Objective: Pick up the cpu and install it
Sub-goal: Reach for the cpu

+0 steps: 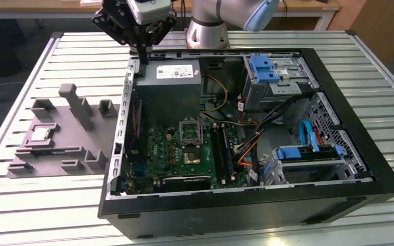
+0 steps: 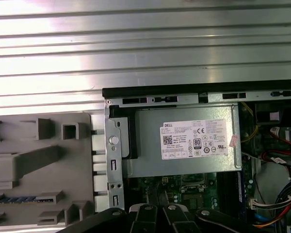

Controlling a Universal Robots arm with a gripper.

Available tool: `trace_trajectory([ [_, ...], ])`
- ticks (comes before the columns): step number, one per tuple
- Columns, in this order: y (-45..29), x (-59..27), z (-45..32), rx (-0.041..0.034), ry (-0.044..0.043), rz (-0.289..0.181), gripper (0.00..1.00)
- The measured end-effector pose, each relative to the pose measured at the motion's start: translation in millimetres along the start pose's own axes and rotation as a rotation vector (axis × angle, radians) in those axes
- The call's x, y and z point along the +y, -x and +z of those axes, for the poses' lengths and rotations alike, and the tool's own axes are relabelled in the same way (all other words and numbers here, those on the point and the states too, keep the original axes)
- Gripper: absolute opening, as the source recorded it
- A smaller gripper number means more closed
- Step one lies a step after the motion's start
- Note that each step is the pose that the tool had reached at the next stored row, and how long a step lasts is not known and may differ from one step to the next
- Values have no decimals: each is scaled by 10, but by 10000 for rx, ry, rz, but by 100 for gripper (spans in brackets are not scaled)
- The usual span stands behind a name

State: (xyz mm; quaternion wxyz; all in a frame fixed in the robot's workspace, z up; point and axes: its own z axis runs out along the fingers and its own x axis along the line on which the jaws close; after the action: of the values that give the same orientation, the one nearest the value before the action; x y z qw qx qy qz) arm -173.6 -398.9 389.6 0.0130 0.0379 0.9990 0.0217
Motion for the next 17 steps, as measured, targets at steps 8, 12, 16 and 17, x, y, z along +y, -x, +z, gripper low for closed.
trace_trajectory([
  [8,-30,-2,3,0,0,-1,11],
  [12,-44,-4,5,0,0,-1,11],
  [16,-58,-5,6,0,0,-1,11],
  [17,-62,-5,6,0,0,0,11],
])
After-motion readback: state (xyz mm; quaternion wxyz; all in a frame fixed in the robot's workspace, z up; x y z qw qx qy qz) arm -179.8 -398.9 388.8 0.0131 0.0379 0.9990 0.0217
